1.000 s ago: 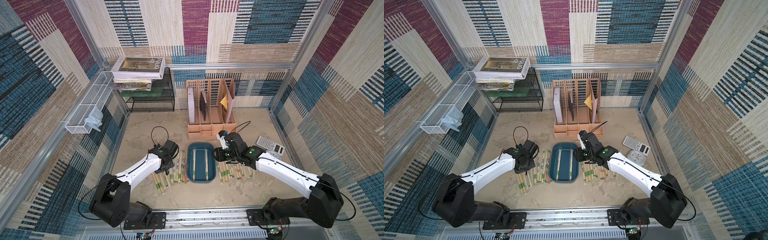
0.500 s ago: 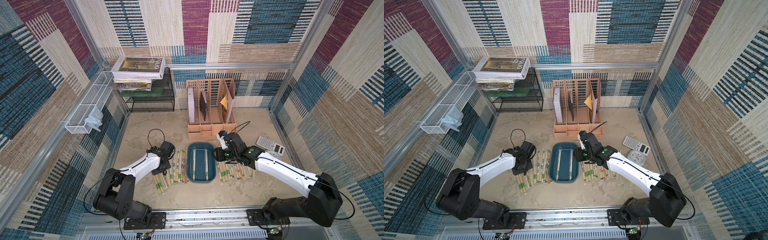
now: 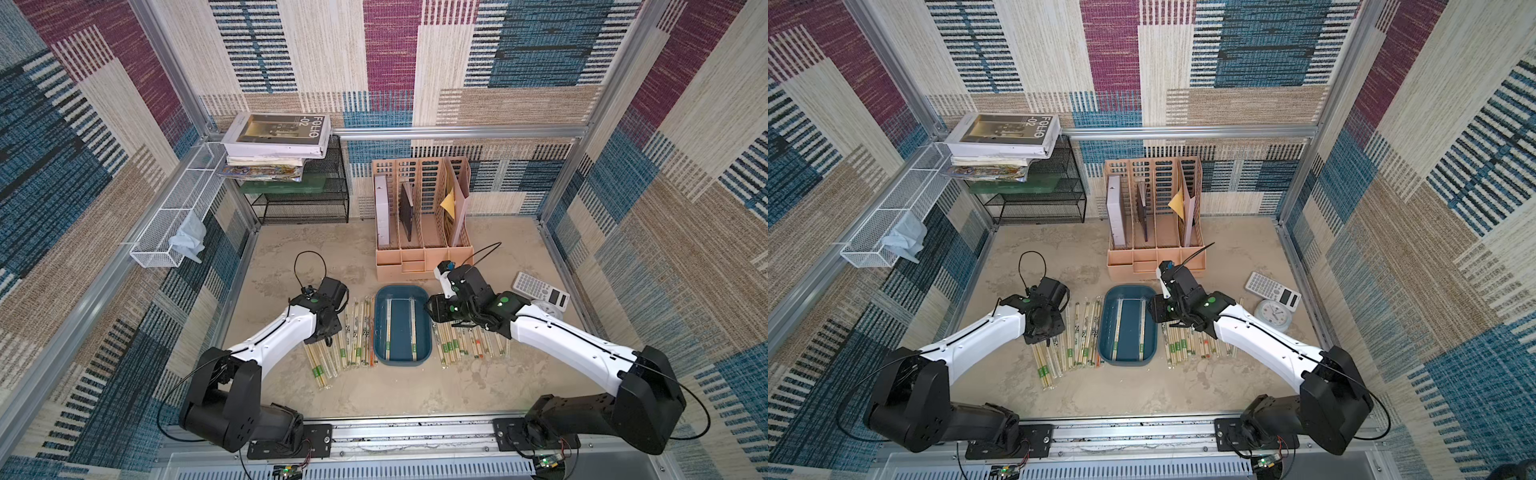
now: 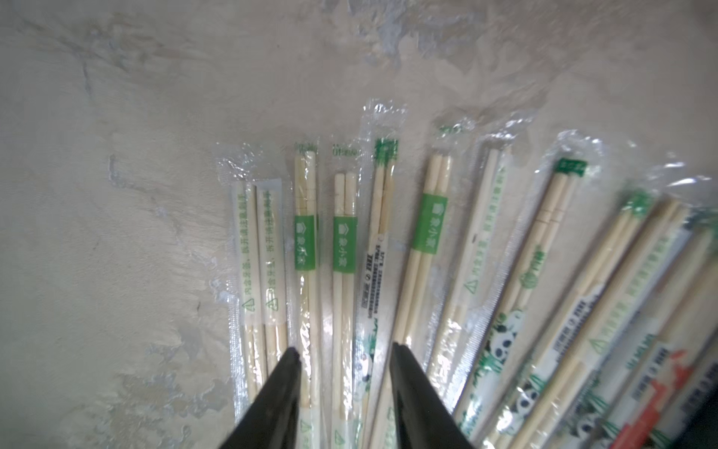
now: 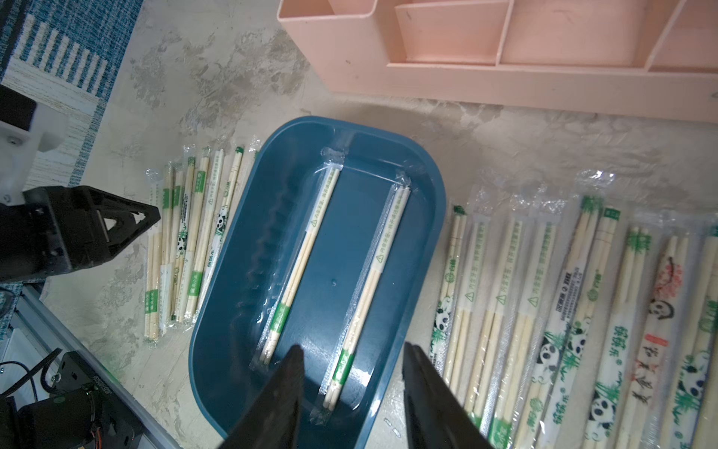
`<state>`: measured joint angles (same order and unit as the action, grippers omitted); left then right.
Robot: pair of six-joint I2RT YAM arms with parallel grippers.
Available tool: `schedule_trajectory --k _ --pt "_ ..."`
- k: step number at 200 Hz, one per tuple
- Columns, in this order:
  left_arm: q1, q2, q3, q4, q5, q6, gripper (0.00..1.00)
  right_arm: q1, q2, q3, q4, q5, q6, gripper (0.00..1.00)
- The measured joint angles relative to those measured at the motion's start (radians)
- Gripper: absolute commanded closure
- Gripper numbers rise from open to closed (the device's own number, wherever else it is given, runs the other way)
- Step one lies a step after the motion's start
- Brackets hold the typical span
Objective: Take the paired disposable chopsticks out of the storage box
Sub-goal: Place the paired disposable chopsticks at the center of the board.
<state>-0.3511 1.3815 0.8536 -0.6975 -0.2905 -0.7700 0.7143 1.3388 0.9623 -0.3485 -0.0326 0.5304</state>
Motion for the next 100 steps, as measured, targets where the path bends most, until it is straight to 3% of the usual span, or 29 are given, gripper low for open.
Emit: schedule_trajectory --k 44,100 --pt "0.000 -0.080 0.015 -0.013 0.078 0.011 0.56 0.060 0.099 0.058 -0.002 0.010 0.018 0.55" --pt "-0.006 -0.090 0.037 0.021 0.189 0.011 0.56 0.153 0.343 0.209 -0.057 0.105 0.077 0.55"
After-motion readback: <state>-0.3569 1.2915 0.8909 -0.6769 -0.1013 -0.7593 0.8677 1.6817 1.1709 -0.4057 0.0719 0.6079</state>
